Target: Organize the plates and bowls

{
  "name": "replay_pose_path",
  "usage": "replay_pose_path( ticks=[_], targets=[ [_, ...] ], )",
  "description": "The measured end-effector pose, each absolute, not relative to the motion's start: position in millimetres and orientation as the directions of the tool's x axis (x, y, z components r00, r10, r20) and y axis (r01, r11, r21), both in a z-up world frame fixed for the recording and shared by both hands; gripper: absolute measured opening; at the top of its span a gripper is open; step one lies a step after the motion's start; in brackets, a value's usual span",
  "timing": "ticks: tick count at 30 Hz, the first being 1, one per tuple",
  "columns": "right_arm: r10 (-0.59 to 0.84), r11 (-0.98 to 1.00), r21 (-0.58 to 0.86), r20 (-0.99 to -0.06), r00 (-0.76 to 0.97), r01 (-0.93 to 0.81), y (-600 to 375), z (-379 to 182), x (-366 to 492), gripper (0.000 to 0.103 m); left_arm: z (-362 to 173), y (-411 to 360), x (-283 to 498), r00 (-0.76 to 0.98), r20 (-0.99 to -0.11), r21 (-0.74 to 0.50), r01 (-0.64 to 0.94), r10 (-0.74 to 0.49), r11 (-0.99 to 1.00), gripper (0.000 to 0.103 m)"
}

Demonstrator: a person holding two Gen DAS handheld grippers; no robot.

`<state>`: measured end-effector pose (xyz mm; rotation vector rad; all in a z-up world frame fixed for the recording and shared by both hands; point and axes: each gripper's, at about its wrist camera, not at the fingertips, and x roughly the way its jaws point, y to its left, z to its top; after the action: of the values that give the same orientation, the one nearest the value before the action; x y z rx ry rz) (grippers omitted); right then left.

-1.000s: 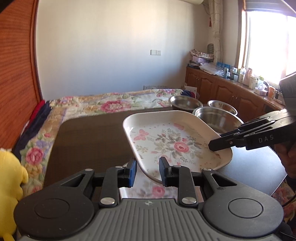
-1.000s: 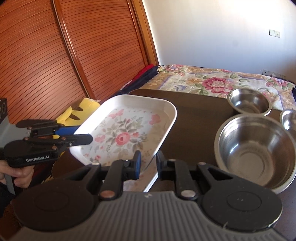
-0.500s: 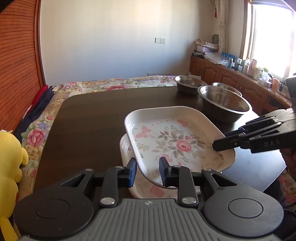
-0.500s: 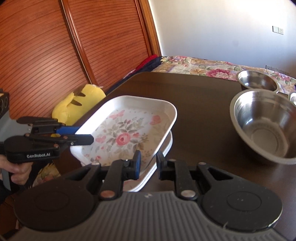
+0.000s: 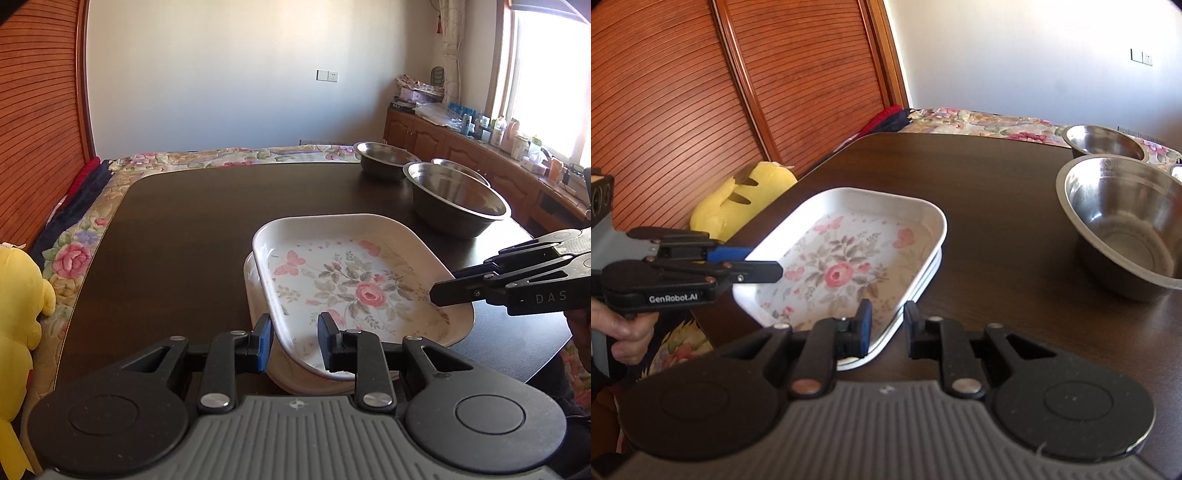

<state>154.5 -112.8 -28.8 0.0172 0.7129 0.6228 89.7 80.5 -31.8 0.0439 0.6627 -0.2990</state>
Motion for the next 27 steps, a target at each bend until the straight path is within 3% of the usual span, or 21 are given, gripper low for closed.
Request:
replay_pose_path(
  ticks=[20, 24, 27],
  targets=[
    [0.523, 0.835, 0.194, -0.569, 0.634, -0.515, -109.9, -37.9, 145.8, 0.02, -38.4, 79.5, 86.4, 0.766, -0.6, -0.05, 0.255, -0.233, 0.966, 0.029],
    [0.511, 0.845, 0.176, -0.543, 0.666, -0.505, -110.9, -40.5, 140.6, 0.021, -40.6, 80.2, 85.6, 0.766, -0.599, -0.059, 0.249, -0.234, 0.967, 0.037],
    [0.498, 0.855, 0.16, -0.519, 0.695, -0.494, -110.6, -41.1, 134.7, 0.021, -41.4, 79.5, 83.8, 0.768, -0.596, -0.063, 0.247, -0.235, 0.967, 0.051]
  ],
)
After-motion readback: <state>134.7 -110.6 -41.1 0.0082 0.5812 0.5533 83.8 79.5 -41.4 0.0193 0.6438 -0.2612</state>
